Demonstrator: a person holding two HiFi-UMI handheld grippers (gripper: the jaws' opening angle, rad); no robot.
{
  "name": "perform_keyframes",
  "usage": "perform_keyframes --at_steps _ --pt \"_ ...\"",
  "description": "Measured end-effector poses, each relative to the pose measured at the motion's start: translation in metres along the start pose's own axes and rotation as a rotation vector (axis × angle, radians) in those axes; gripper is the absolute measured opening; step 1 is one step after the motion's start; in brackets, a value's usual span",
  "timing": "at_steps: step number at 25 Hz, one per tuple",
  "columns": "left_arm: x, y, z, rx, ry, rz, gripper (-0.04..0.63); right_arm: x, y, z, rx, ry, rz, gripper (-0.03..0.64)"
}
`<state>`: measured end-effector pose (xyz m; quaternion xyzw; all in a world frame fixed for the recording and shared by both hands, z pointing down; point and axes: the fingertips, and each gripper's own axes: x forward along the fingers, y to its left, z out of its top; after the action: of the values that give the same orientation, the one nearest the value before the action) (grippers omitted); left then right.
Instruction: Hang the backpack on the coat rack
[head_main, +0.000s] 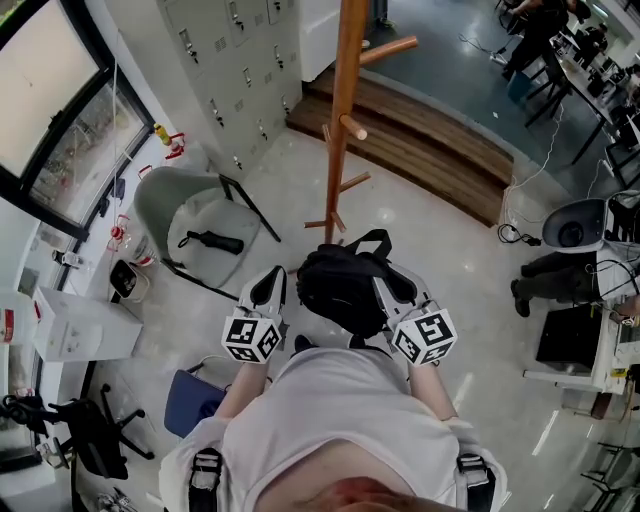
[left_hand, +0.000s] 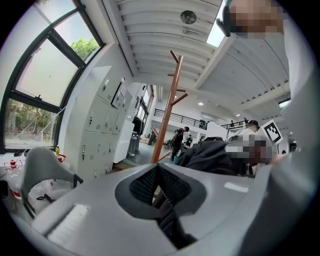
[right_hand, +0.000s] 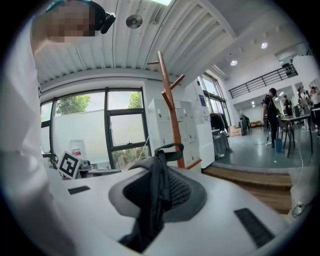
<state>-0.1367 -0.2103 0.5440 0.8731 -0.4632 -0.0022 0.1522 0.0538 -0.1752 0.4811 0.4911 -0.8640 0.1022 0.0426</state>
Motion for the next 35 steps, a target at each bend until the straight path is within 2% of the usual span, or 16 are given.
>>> perform_keyframes --at_steps 8,16,22,29,35 --pt "0.003 -0.010 0.002 0.007 -0.012 0.060 0.011 0.001 -0.004 0.019 -0.043 -0.012 0.178 0.060" --pt "-0.009 -0.006 0.000 -0.009 -0.014 0.096 0.011 0.008 0.003 0.042 -0.062 -0.005 0.405 0.060" --pt "-0.010 -0.004 0.001 -0.036 -0.019 0.111 0.011 0.006 0.006 0.057 -0.100 0.051 0.549 0.060" --pt "-0.014 0.001 0.001 -0.051 -0.021 0.125 0.011 0.002 0.017 0.084 -0.190 0.086 0.651 0.060" --pt "-0.016 0.007 -0.001 -0.076 -0.016 0.129 0.011 -0.001 0.019 0.118 -0.250 0.079 0.676 0.060"
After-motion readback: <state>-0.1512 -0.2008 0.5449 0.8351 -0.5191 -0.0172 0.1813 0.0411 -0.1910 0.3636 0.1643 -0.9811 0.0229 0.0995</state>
